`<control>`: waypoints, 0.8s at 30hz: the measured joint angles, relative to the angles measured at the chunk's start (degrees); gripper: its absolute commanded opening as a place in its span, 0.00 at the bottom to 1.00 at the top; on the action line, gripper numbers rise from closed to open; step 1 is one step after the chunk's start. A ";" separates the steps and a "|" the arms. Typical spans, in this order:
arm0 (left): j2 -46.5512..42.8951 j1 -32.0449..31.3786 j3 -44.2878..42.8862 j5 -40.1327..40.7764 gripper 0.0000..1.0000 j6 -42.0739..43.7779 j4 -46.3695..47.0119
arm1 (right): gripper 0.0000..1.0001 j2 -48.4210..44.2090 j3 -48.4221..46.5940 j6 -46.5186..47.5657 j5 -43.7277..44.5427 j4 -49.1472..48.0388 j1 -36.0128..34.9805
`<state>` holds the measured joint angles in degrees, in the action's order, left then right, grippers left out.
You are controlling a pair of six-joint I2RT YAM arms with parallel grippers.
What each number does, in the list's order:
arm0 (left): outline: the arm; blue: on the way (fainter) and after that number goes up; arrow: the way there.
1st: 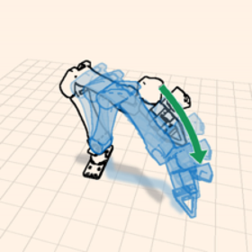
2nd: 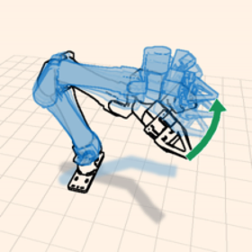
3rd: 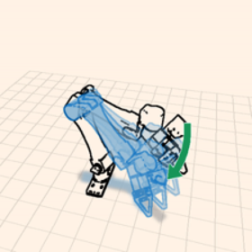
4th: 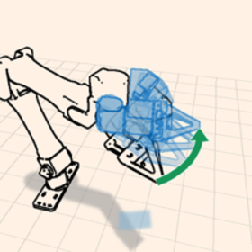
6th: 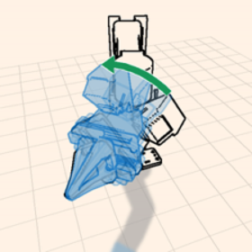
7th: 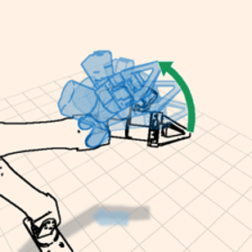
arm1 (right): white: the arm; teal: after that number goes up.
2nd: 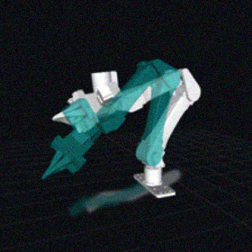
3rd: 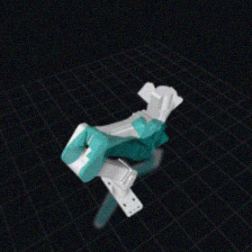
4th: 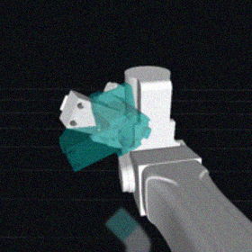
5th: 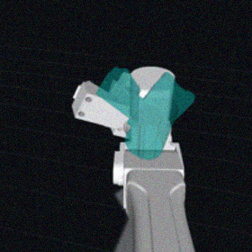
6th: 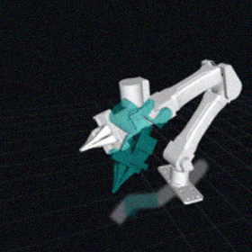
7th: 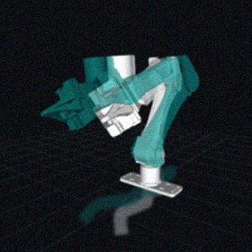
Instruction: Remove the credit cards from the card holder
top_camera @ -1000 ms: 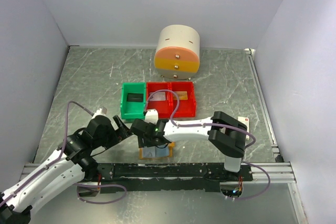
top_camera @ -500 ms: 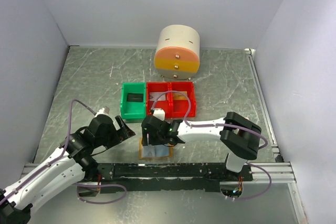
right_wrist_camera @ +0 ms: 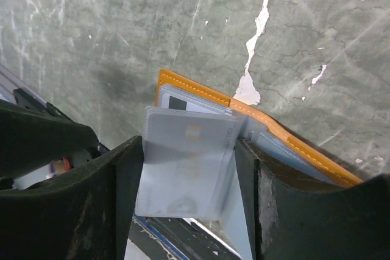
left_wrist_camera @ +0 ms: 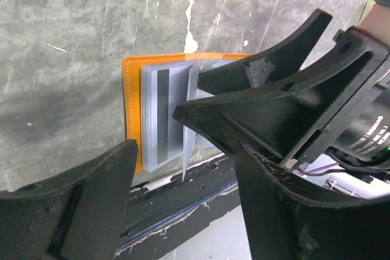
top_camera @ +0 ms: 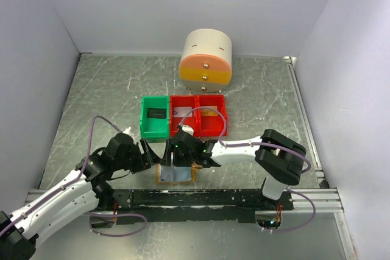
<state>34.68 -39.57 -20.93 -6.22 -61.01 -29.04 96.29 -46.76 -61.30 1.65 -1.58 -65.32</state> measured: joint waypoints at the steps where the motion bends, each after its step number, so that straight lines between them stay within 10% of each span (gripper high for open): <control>1: -0.02 0.02 0.44 -0.59 0.67 0.15 0.33 | 0.62 -0.04 0.48 -0.33 -0.52 -0.94 0.22; 24: 10.34 0.02 6.43 -15.41 0.35 3.98 14.47 | 0.61 0.37 2.19 -1.95 -4.02 -5.62 1.57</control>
<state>45.01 -39.55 -14.50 -21.63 -57.04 -14.57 96.66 -44.58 -63.24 -2.37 -7.20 -63.75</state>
